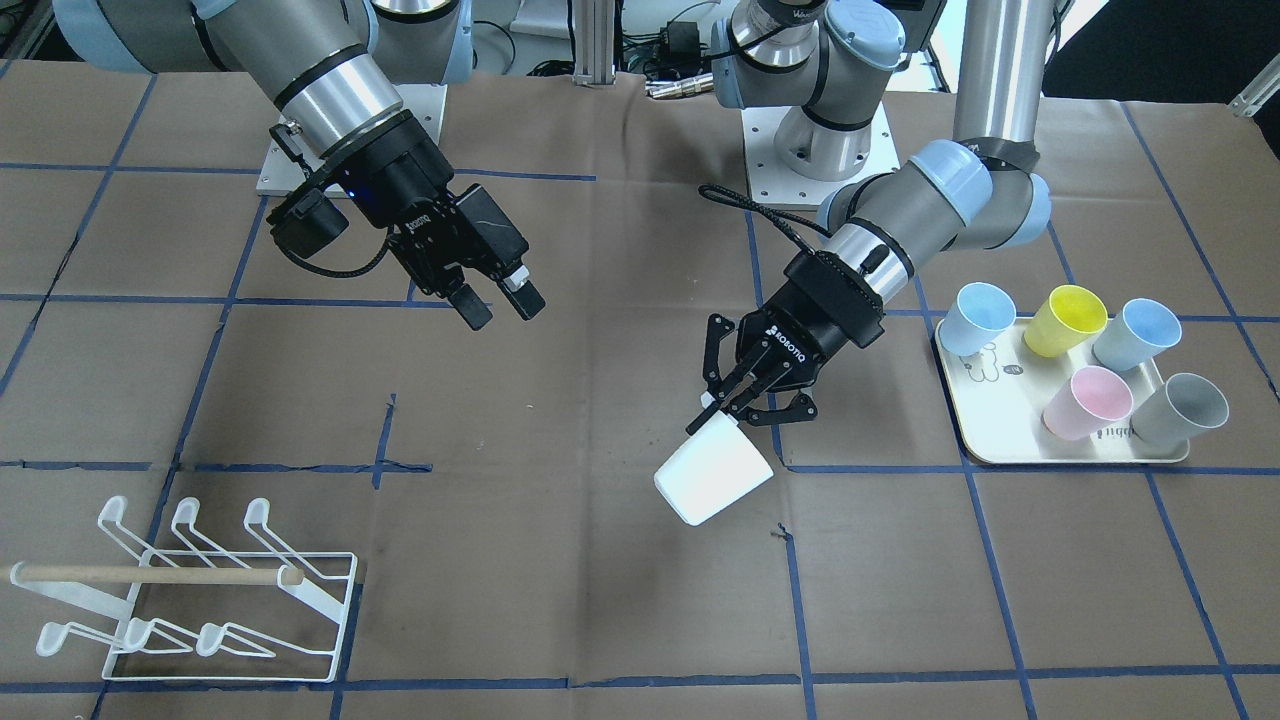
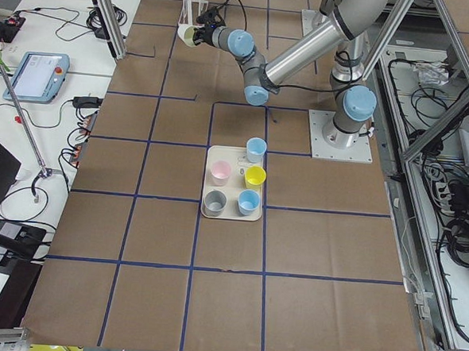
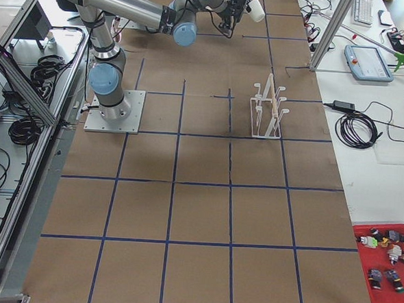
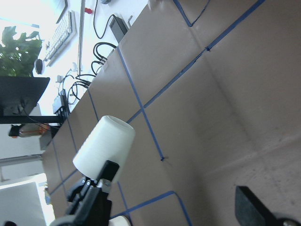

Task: Transfer IKEA cup to right arm and place on rack

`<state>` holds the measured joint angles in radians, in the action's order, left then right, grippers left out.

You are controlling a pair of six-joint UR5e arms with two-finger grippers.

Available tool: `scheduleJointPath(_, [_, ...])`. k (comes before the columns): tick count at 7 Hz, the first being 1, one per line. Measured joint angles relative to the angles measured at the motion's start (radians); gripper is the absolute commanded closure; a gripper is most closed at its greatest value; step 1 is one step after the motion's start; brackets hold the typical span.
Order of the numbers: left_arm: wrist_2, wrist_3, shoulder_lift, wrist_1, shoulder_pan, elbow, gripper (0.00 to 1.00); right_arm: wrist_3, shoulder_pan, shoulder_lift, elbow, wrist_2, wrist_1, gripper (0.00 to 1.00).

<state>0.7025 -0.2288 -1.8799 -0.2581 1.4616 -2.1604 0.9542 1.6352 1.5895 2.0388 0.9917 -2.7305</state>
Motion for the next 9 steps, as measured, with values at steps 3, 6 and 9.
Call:
scheduleJointPath(3, [-0.008, 0.064, -0.008, -0.063, 0.000, -0.018, 1.00, 0.255, 0.001, -0.057, 0.110, -0.020, -0.365, 0.02])
scheduleJointPath(6, [-0.029, 0.050, -0.019, -0.071, 0.002, -0.020, 1.00, 0.400, 0.011, -0.177, 0.132, -0.016, -0.692, 0.00])
scheduleJointPath(9, [-0.088, 0.098, -0.090, -0.195, 0.002, -0.016, 1.00, 0.408, 0.069, -0.282, 0.131, -0.005, -0.745, 0.00])
